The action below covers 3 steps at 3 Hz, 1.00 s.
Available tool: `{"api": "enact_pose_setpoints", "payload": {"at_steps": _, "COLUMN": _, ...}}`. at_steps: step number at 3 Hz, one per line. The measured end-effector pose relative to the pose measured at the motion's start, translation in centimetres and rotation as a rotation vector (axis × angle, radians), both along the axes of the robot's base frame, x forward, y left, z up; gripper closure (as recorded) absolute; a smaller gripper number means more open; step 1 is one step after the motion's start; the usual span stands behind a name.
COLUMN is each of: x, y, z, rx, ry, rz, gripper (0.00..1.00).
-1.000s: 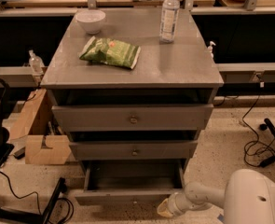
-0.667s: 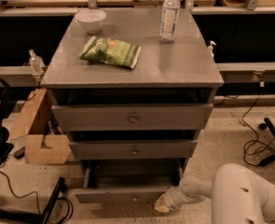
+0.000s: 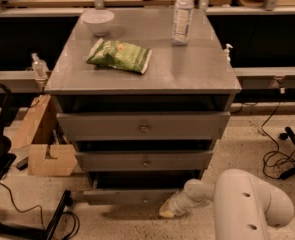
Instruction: Close bottom drawer
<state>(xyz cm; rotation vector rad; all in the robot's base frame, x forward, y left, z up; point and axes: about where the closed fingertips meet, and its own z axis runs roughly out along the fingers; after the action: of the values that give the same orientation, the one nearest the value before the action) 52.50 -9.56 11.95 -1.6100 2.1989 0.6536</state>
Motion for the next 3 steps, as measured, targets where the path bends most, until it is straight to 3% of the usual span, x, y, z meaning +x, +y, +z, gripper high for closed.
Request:
{"api": "enact_pose_setpoints", "payload": {"at_steps": 1, "x": 0.1, "y": 0.1, "z": 0.1, "rx": -0.001, "ry": 0.001, "rz": 0.0, "gripper": 1.0}}
{"api": "enact_pose_setpoints", "payload": {"at_steps": 2, "x": 4.2, "y": 2.8, "z": -0.3, "rx": -0.017, "ry": 0.011, "rz": 0.003, "gripper": 1.0}}
{"api": "enact_pose_setpoints", "payload": {"at_steps": 3, "x": 3.9, "y": 2.8, "z": -0.1, "rx": -0.017, "ry": 0.011, "rz": 0.003, "gripper": 1.0}}
